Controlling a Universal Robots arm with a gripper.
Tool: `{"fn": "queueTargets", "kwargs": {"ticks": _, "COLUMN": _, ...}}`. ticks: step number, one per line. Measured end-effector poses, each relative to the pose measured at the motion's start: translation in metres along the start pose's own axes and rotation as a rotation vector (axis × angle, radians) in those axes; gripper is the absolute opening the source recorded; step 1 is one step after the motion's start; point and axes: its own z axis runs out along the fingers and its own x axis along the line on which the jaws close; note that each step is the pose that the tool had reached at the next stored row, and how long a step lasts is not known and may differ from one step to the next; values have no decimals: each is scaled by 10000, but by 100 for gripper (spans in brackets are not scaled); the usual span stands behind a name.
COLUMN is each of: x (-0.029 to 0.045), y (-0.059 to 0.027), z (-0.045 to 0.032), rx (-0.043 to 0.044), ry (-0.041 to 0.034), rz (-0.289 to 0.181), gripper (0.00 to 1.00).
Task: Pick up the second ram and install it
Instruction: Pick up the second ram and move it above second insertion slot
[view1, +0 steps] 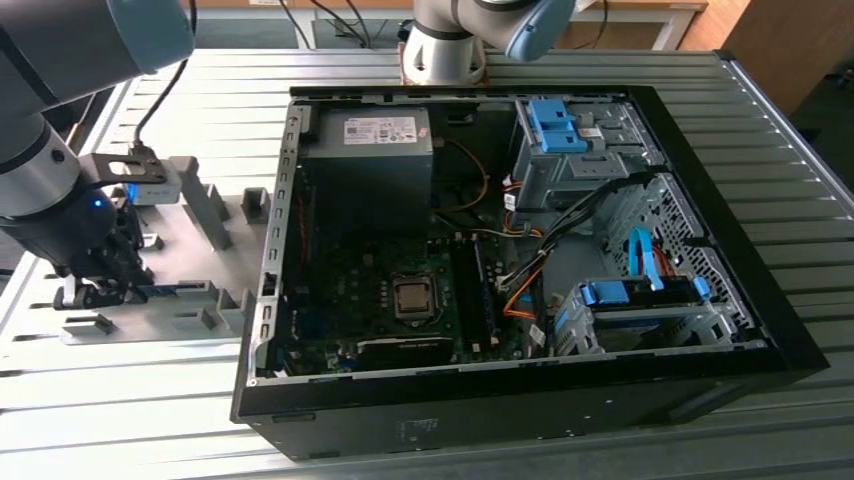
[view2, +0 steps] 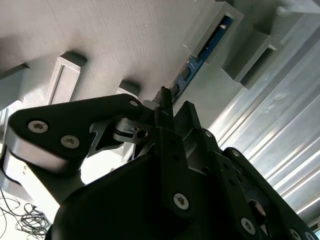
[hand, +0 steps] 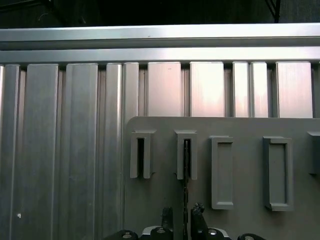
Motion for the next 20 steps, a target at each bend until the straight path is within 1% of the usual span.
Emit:
{"fn": "queueTargets", "kwargs": {"ticks": 5, "x": -17, "y": 26, "z": 20, "rx": 1, "ry": -1, "rz": 34, "gripper": 28}}
{"fn": "queueTargets", "kwargs": {"ticks": 12, "x": -31, "y": 29, "z": 43, "rx": -6, "ry": 1, "rz": 78, "gripper": 28}}
{"fn": "queueTargets", "kwargs": {"ticks": 14, "x": -31, "y": 28, "z": 47, "rx": -5, "ry": 0, "rz": 82, "gripper": 27}}
{"fn": "queueTargets", "kwargs": {"ticks": 15, "x": -31, "y": 28, "z": 49, "rx": -4, "ry": 0, "rz": 86, "gripper": 20}}
{"fn": "queueTargets", "kwargs": {"ticks": 20, "x": -31, "y": 28, "z": 51, "rx": -5, "ry": 0, "rz": 95, "gripper": 18}}
